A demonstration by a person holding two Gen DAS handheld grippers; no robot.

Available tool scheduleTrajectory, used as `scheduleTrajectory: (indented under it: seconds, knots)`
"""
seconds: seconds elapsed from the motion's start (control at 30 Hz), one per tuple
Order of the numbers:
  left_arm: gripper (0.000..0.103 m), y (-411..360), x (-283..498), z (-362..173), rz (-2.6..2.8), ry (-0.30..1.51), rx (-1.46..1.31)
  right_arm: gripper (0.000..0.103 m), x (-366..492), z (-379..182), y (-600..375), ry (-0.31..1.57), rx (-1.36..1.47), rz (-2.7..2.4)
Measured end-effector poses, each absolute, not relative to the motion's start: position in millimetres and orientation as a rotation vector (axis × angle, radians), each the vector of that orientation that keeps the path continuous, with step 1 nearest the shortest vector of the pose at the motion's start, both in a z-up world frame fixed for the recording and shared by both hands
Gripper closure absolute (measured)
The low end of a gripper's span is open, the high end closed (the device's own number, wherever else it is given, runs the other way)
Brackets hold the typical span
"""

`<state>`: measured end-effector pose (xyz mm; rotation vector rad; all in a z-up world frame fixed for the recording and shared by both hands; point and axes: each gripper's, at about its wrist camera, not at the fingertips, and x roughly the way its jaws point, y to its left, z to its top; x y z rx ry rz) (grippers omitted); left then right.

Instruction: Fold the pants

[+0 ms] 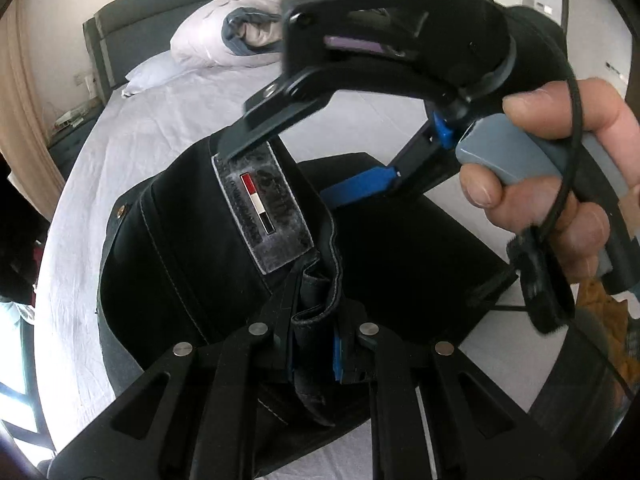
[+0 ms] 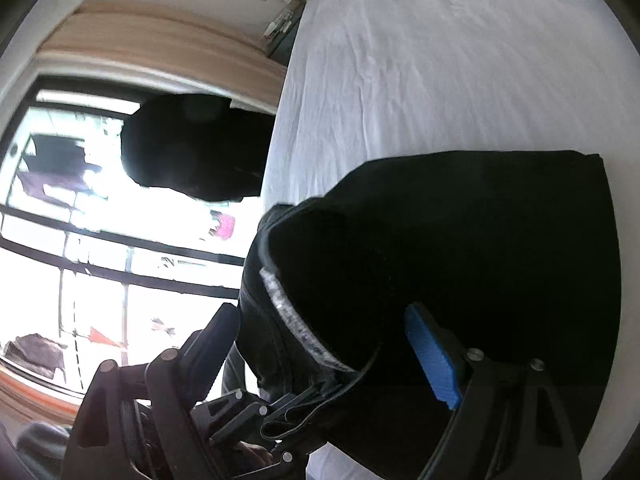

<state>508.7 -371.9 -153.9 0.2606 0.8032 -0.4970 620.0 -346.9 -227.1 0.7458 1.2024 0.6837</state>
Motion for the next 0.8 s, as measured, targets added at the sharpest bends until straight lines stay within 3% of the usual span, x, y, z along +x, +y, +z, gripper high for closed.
scheduleTrajectory:
  seconds: [0.07, 0.17, 0.23, 0.37, 0.43, 0.8]
  knots:
    - [0.092, -375, 508, -154, -0.499, 0.802, 0.264, 0.024, 617, -224, -340, 1.239, 0.665, 0.675]
    - [0.092, -379, 508, -155, -0.5, 0.793, 0.276, 0.043, 611, -218, -323, 1.269, 0.526, 0.678]
    - [0.092, -381, 496, -156, -0.502, 0.791, 0.276, 0.064, 611, -214, -324, 1.262, 0.474, 0.655]
    - [0.092, -382, 491, -153, -0.52, 0.782, 0.27, 0.072, 603, -206, -333, 1.232, 0.43, 0.615]
    - [0.092, -387, 488, -150, -0.528, 0.773, 0.27, 0.081, 599, -201, -338, 1.214, 0.414, 0.597]
    - [0.092, -461, 482, -135, -0.624, 0.758, 0.27, 0.086, 589, -197, -411, 1.167, 0.457, 0.526]
